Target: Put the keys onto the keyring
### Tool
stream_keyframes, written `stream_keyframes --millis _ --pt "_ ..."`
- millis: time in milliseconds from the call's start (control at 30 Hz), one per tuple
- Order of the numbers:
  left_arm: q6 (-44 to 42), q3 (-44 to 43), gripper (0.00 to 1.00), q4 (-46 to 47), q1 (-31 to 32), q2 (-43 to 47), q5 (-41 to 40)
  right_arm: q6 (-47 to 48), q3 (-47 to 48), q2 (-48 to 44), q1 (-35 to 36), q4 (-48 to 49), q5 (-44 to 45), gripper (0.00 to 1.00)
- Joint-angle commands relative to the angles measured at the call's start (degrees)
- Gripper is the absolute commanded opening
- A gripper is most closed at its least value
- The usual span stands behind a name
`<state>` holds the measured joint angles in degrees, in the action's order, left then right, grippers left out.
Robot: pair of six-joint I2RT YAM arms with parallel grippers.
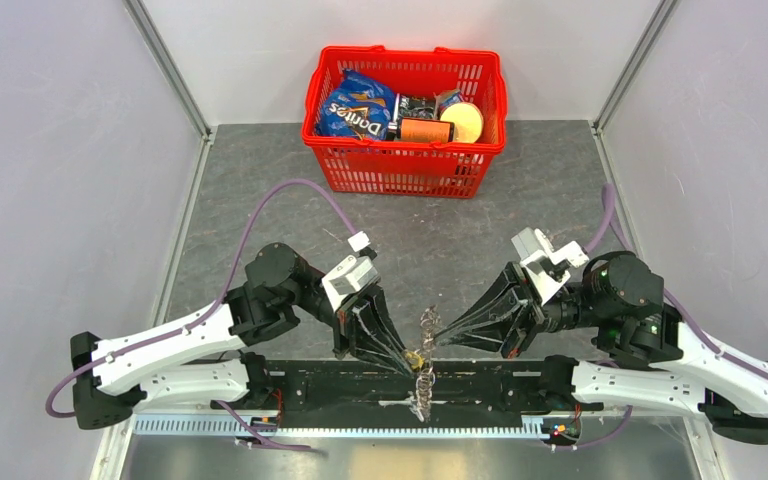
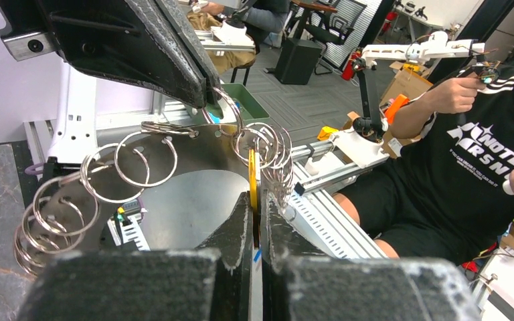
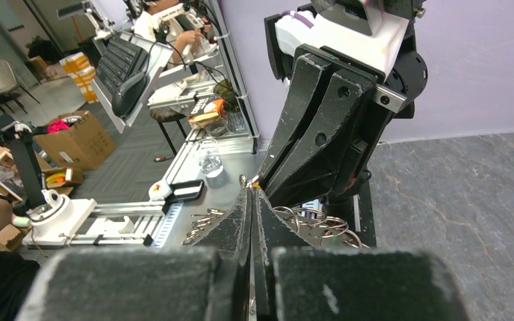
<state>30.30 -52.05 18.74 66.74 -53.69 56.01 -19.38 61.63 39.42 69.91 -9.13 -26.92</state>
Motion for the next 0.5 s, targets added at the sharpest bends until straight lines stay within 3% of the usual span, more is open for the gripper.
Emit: stream_keyframes --millis 0,467 --pt "-2.31 -1.13 0.02 1.96 0.23 1.45 0.95 -4.17 -1.53 -0.66 0.11 11.23 2.47 0.00" --pt "-6.29 -1.43 0.02 -3.09 0.15 2.71 -2.18 -6.76 -3.58 0.54 0.13 14.64 2.00 0.00"
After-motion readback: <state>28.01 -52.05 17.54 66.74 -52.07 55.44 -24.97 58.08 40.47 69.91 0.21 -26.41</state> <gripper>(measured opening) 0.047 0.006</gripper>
